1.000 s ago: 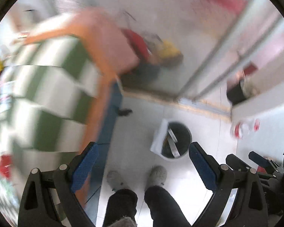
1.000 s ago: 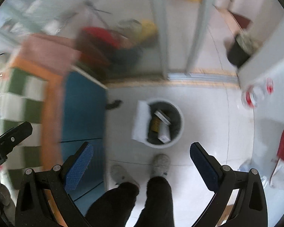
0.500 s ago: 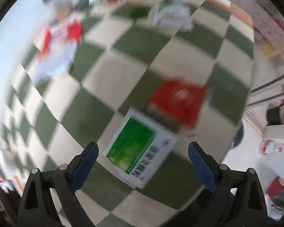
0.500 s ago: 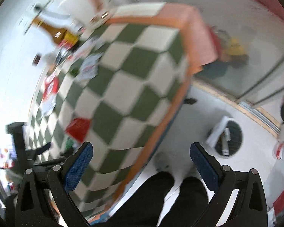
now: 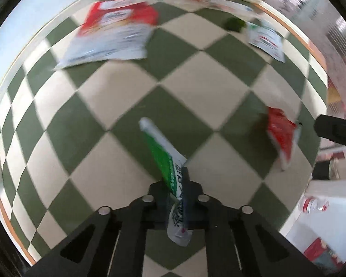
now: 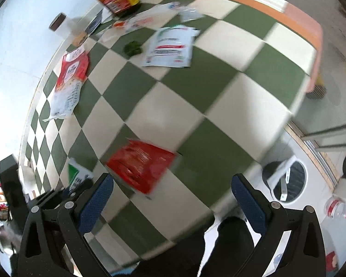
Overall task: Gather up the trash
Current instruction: 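Grasp the green tube with the left tool while the right tool grasps the red packet, then carry the tube and packet to the bin and open both tools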
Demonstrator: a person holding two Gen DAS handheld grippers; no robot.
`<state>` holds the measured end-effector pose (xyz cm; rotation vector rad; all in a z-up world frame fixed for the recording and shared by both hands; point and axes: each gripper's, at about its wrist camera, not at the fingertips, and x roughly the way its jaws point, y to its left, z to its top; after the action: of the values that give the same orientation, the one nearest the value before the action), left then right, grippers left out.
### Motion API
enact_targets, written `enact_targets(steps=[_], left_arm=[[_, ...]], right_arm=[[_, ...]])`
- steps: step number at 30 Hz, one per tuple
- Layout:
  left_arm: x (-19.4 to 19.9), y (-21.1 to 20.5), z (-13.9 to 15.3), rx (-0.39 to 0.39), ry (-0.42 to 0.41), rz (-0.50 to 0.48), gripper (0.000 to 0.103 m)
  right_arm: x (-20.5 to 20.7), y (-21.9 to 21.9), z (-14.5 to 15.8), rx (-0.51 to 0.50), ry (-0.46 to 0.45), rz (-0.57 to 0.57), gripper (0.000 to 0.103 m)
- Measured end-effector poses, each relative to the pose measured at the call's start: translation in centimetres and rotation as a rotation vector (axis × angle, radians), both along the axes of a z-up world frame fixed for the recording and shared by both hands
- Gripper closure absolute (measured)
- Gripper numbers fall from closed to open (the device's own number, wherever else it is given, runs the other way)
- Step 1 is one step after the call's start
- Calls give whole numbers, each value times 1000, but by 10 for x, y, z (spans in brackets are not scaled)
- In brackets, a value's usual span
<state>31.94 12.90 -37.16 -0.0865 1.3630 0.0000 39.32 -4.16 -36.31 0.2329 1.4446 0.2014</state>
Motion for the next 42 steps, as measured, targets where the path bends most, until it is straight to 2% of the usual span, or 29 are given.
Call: enact_targets(steps=[2, 4, 5, 7, 8, 9, 11, 14, 20, 21, 25, 28, 31, 35, 37, 40, 42], left_arm=[[-3, 13, 2, 14, -9, 34, 100], [-4, 19, 2, 34, -11, 53, 100], [-4, 21, 1, 40, -11, 59, 100], [-2, 29, -3, 55, -1, 77, 100], [-3, 24, -3, 56, 0, 83, 101], [-4, 23, -3, 56, 0, 89, 101], [-4, 22, 0, 54, -6, 93, 102], [-3, 13, 16, 28, -31, 88, 102], [10, -21, 65, -50, -110, 25, 102], [14, -47, 73, -57, -119, 11, 102], [14, -91, 105, -98, -153, -90, 102], [23, -146, 116, -120, -159, -190, 102], [30, -223, 117, -141, -145, -329, 102], [25, -333, 88, -149, -93, -527, 102], [17, -386, 54, -144, -37, -612, 102], [2, -463, -24, -117, 61, -716, 102], [-3, -500, -81, -97, 119, -754, 102]], right_arm=[[6, 18, -8, -10, 1, 32, 0], [12, 37, -18, -41, 9, 77, 7], [14, 45, -23, -50, 17, 100, 23], [12, 62, -23, -124, -34, 154, 40], [11, 66, -22, -146, -50, 168, 53], [9, 68, -20, -123, -66, 170, 70], [7, 69, -17, -105, -79, 171, 79], [2, 53, -9, -24, -90, 124, 83], [-13, -23, 21, 152, -137, -64, 84], [-18, -39, 24, 174, -145, -101, 84], [-40, -116, 33, 246, -173, -266, 84], [-65, -172, 33, 269, -192, -381, 85], [-108, -250, 25, 270, -207, -537, 85], [-169, -347, -2, 222, -194, -733, 85], [-208, -399, -32, 197, -155, -844, 85], [-251, -457, -86, 164, -85, -963, 85], [-277, -491, -144, 148, -21, -1029, 85]])
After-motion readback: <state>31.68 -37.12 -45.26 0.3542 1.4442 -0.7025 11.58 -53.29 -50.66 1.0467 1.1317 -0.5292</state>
